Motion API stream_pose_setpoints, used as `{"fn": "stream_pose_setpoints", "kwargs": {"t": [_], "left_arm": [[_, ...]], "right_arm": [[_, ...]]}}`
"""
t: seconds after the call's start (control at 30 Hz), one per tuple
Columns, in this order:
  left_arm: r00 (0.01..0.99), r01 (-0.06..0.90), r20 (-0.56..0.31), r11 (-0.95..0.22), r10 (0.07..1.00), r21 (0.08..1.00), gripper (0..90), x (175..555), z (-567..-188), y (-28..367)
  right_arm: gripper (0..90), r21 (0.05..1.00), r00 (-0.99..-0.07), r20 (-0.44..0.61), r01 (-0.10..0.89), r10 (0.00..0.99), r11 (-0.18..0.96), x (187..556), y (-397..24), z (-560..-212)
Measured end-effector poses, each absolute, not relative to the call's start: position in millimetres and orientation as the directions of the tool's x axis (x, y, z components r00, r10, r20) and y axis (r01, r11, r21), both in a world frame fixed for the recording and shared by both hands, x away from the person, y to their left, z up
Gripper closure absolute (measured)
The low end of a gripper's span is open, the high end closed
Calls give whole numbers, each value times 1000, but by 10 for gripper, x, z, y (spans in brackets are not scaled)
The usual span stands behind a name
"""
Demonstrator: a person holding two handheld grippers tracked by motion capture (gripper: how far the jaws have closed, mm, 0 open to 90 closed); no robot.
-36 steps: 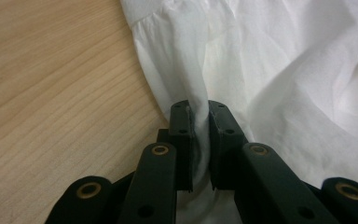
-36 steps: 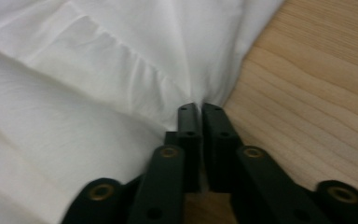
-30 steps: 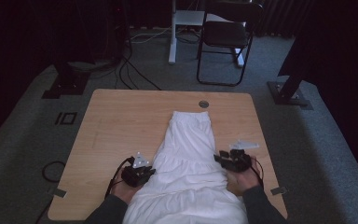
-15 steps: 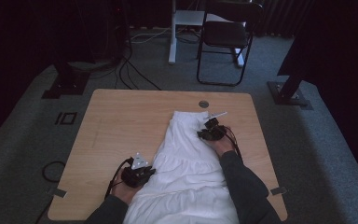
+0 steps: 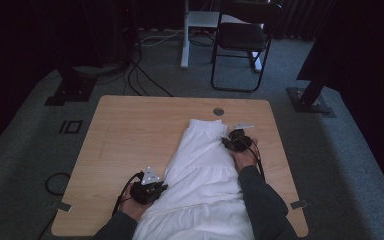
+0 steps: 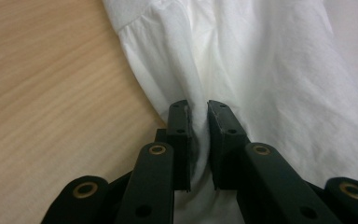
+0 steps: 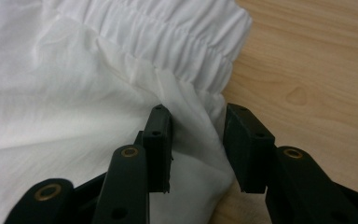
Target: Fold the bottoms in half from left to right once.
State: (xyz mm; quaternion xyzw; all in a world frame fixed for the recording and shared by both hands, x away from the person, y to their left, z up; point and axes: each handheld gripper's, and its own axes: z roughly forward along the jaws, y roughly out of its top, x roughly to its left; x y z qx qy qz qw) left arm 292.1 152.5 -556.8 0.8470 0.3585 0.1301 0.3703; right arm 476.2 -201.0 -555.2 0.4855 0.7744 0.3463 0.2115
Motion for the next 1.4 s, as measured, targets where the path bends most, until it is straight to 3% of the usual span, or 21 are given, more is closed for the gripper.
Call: {"fn": "stream_pose_setpoints", "kwargs": {"t": [0.27, 0.3, 0.4, 0.43, 0.63, 0.87, 1.23, 1.33, 1.4], "left_arm": [[737, 510, -66, -490, 672, 707, 795, 2524, -5568, 1609], [742, 511, -67, -497, 668, 702, 766, 2485, -5560, 1618], [725, 508, -26, -507, 689, 696, 565, 2490, -5485, 1659], [715, 512, -37, -487, 698, 708, 542, 2530, -5440, 1687], [671, 483, -22, -414, 741, 772, 445, 2969, -5078, 1698], [643, 466, -21, -369, 765, 804, 373, 3807, -4894, 1254], [616, 544, -28, -399, 787, 738, 297, 4578, -5232, 538], [598, 580, 9, -440, 802, 685, 309, 4676, -5375, 474], [587, 607, -11, -432, 809, 667, 351, 4708, -5440, 495]], "right_arm": [[613, 728, -459, 27, 618, 888, 297, 4352, -2024, -5556], [613, 732, -469, 27, 611, 883, 302, 4299, -2031, -5562], [613, 731, -477, 29, 610, 879, 307, 4249, -2043, -5562], [613, 726, -479, 28, 613, 877, 311, 4260, -2044, -5556], [616, 715, -475, 29, 625, 879, 314, 4339, -2014, -5539], [624, 715, -482, 30, 623, 876, 318, 4394, -1990, -5536], [638, 721, -477, 35, 620, 878, 308, 4406, -1979, -5544], [638, 724, -479, 34, 617, 877, 308, 4405, -1982, -5548], [637, 725, -479, 34, 616, 877, 308, 4404, -1982, -5549]]}}
